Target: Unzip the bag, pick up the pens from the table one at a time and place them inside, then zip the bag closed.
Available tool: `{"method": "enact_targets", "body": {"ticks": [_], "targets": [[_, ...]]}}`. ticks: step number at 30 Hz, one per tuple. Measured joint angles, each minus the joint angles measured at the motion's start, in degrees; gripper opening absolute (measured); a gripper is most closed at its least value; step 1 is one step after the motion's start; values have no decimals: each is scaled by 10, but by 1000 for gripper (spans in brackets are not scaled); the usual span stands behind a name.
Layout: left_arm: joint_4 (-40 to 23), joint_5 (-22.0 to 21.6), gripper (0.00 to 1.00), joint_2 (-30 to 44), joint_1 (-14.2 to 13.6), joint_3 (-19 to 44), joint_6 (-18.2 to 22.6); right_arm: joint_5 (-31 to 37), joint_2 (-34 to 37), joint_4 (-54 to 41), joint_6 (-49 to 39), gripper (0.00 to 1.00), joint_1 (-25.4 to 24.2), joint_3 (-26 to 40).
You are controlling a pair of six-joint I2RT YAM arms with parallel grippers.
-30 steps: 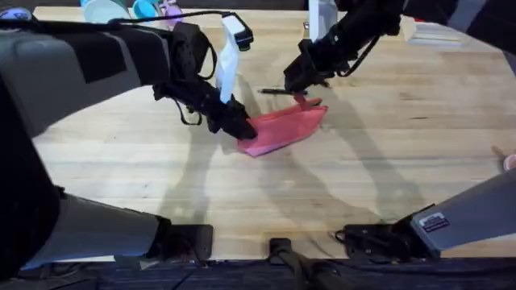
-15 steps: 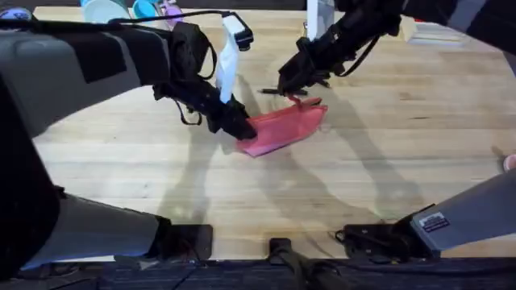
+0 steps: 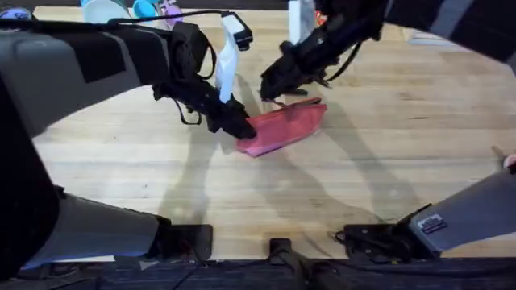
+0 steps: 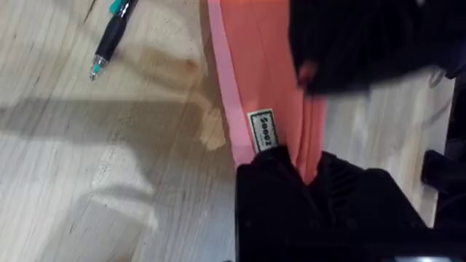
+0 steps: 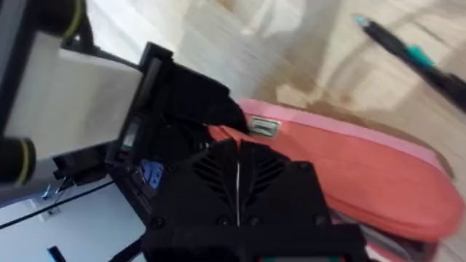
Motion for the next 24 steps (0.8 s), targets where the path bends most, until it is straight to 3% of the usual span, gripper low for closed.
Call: {"method": "enact_targets", "body": {"ticks": [10, 24], "targets": [[0, -1, 43, 0, 0, 0, 0, -42, 47, 63, 33, 32, 52, 0], [3, -5, 43, 0, 8, 0, -2, -50, 50, 86, 81, 31, 56, 0]]}}
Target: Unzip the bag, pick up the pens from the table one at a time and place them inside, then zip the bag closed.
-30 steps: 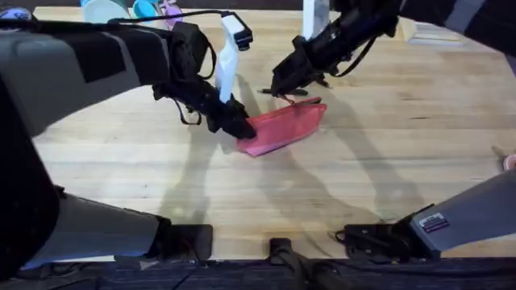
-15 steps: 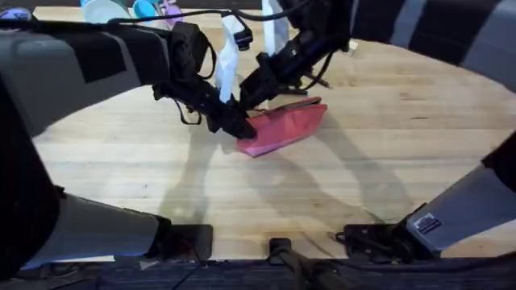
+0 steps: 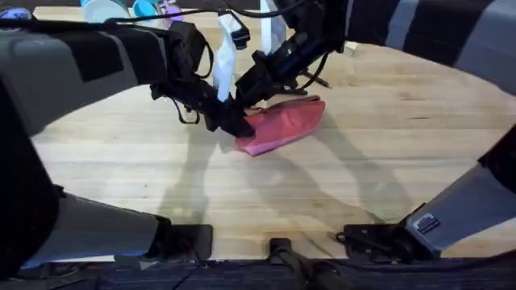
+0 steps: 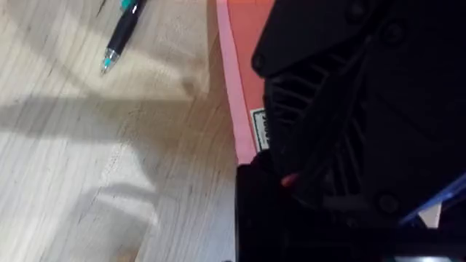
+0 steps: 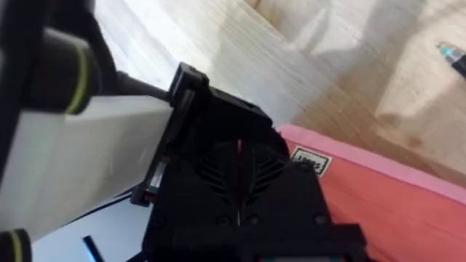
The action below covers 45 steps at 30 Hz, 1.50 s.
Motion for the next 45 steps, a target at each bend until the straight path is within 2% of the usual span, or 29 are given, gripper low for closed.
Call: {"method": "enact_targets", "body": {"ticks": [22, 23, 25, 28, 30, 32, 34, 35, 41, 45], "targets": [[-1, -5, 43, 0, 6, -2, -8, -10, 8, 8, 112, 34, 4, 0], [-1, -5, 43, 0, 6, -2, -8, -10, 8, 7, 116, 70, 4, 0], [-1, -5, 43, 0, 6, -2, -8, -1, 8, 3, 119, 225, 4, 0], [-2, -5, 43, 0, 6, -2, -8, 8, 9, -6, 122, 310, 2, 0], [-2, -4, 43, 0, 6, -2, -8, 13, 9, -15, 124, 420, -1, 0], [-2, -1, 43, 0, 6, -2, -6, 13, 9, -28, 121, 629, -7, 0], [-1, 6, 43, 0, 6, -2, -4, 22, 9, -47, 114, 915, -18, 0], [0, 8, 43, 0, 6, -2, -3, 22, 9, -56, 111, 974, -25, 0], [0, 9, 43, 0, -6, -2, -1, 33, -1, -99, 78, 996, -42, 0], [2, 9, 43, 0, -7, -2, -1, 85, -38, -133, 41, 998, -67, 0]]}}
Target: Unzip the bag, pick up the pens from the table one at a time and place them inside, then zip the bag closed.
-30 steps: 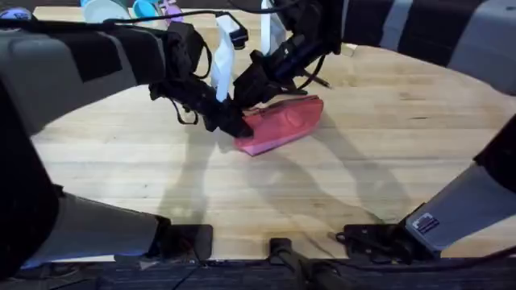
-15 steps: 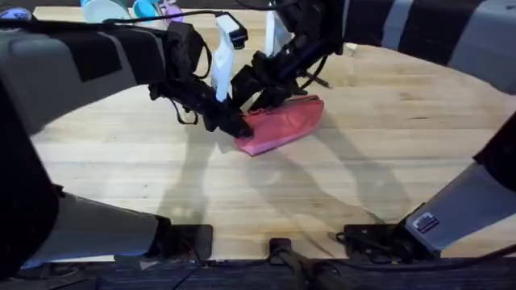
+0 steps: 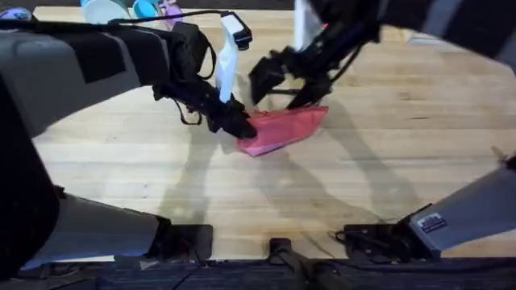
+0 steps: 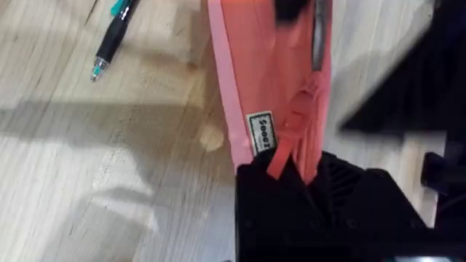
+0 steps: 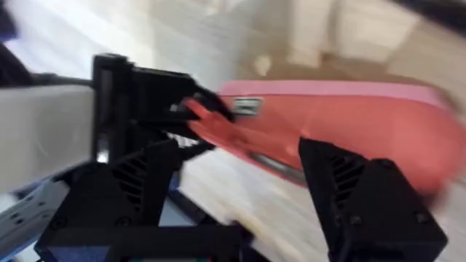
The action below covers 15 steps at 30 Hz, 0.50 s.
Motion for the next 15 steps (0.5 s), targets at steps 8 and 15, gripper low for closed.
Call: {"method": "enact_targets", "body": {"ticks": [8, 15], "targets": [[1, -1, 43, 0, 0, 0, 0, 111, -52, -34, -79, 997, -38, 1], [22, 1, 780, 0, 0, 0, 2, 142, -78, -34, -180, 997, -38, 1]]}}
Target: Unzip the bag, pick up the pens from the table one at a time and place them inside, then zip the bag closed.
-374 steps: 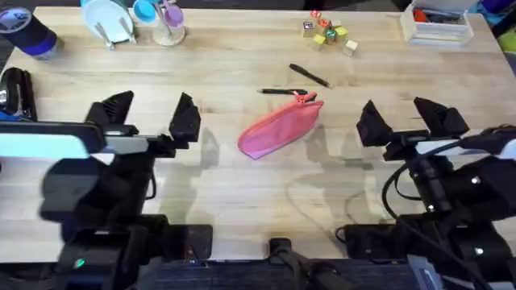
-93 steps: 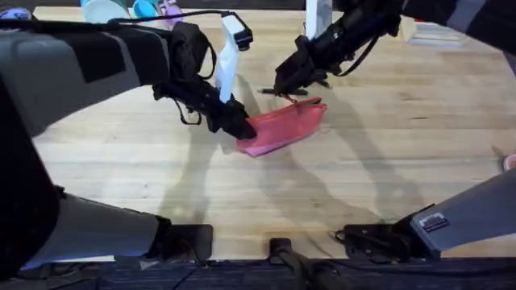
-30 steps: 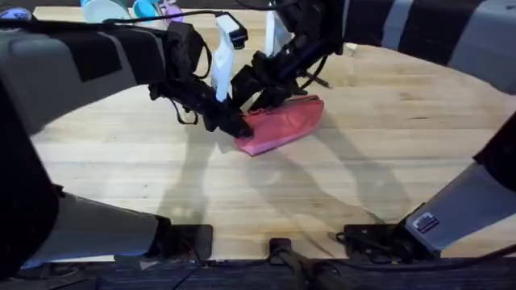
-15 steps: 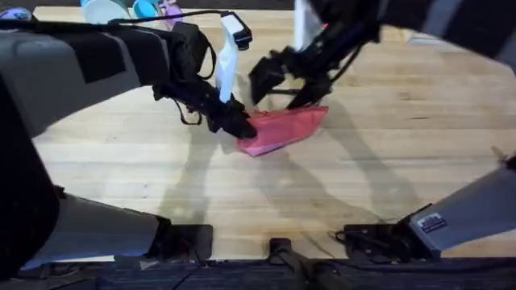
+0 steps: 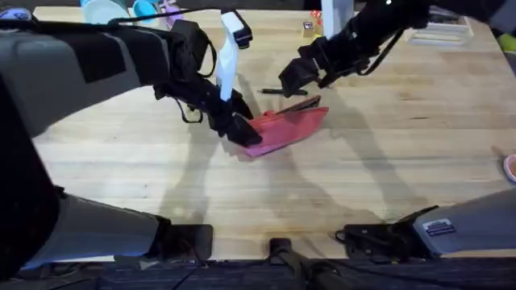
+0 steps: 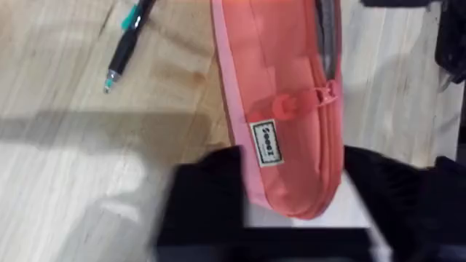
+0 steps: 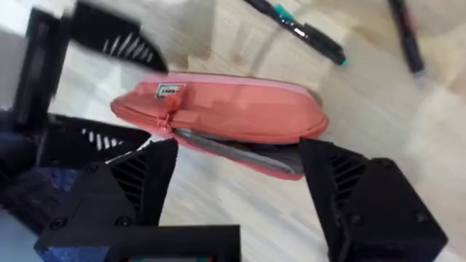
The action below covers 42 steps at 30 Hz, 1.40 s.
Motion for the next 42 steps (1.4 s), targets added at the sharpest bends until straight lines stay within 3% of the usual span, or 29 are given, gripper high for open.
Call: {"method": "enact_targets", "body": {"ticks": [1, 3, 10, 18, 26, 34, 42], "targets": [[3, 1, 916, 0, 0, 0, 0, 1, -5, 0, -12, 997, 0, 0], [7, 1, 987, 0, 0, 0, 0, 3, -17, 0, -44, 997, 0, 0], [2, -1, 995, 0, 0, 0, 0, 9, -47, -1, -135, 996, 0, 0], [-70, -20, 995, -7, 0, 45, 0, 12, -81, -9, -221, 997, 2, 0], [-125, -55, 996, -113, 0, 98, 0, 13, -86, 5, -288, 997, 12, 0], [-160, -88, 995, -212, 0, 99, 0, 13, -86, 5, -304, 997, 12, 0], [-165, -106, 996, -260, 0, 99, 0, 12, -86, 18, -306, 997, 12, 0]]}}
